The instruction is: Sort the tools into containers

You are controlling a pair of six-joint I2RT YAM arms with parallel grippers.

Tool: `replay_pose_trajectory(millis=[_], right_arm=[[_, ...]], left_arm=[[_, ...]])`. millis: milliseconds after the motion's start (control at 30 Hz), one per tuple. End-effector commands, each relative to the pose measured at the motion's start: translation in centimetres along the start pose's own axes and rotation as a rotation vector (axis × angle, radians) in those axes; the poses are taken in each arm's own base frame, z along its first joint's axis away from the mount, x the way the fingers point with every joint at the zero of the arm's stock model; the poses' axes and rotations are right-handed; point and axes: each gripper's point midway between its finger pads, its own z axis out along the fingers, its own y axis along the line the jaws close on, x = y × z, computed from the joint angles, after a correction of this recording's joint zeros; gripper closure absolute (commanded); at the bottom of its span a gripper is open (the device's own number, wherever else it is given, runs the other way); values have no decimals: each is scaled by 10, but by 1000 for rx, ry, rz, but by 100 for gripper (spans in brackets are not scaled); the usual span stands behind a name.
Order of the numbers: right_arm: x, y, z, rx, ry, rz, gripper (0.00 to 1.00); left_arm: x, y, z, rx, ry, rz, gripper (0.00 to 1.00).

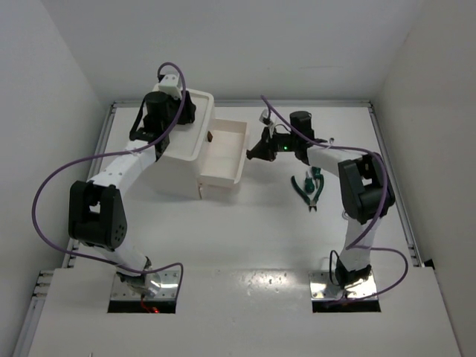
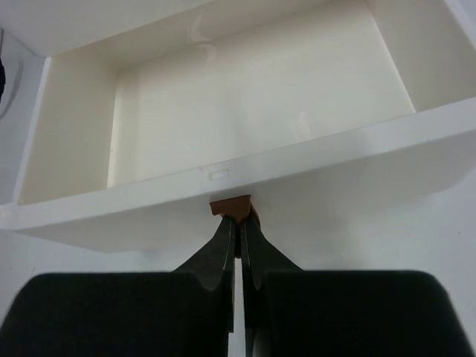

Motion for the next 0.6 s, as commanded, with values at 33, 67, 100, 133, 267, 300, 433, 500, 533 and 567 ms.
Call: replay_pose_trajectory(millis=[33, 67, 100, 133, 267, 300, 433, 500, 533, 567], right_arm=[[-29, 11, -22, -17, -53, -106, 100], [-29, 10, -22, -17, -53, -115, 100], [-23, 9, -25, -11, -46, -97, 100], [-27, 10, -26, -9, -50, -105, 100], [-22, 1, -32, 26, -45, -92, 98], [-24, 3, -34, 26, -44, -81, 72], [-33, 1, -39, 82, -55, -90, 28], [-33, 4, -43, 94, -59, -99, 27], [-36, 3, -48, 104, -63, -98, 27], [-45, 6, -53, 117, -69, -112, 27]], left_arm=[[267, 42, -103, -189, 967, -81, 48], [267, 42, -103, -189, 967, -81, 48], [267, 42, -103, -189, 967, -81, 48], [267, 39, -103, -182, 968, -74, 48], [267, 39, -103, -182, 968, -74, 48], [265, 36, -102, -174, 960, -67, 48], [265, 35, -102, -174, 960, -67, 48], [268, 36, -105, -176, 969, -67, 48], [268, 36, -105, -176, 969, -67, 48], [268, 36, -105, -176, 969, -67, 48]])
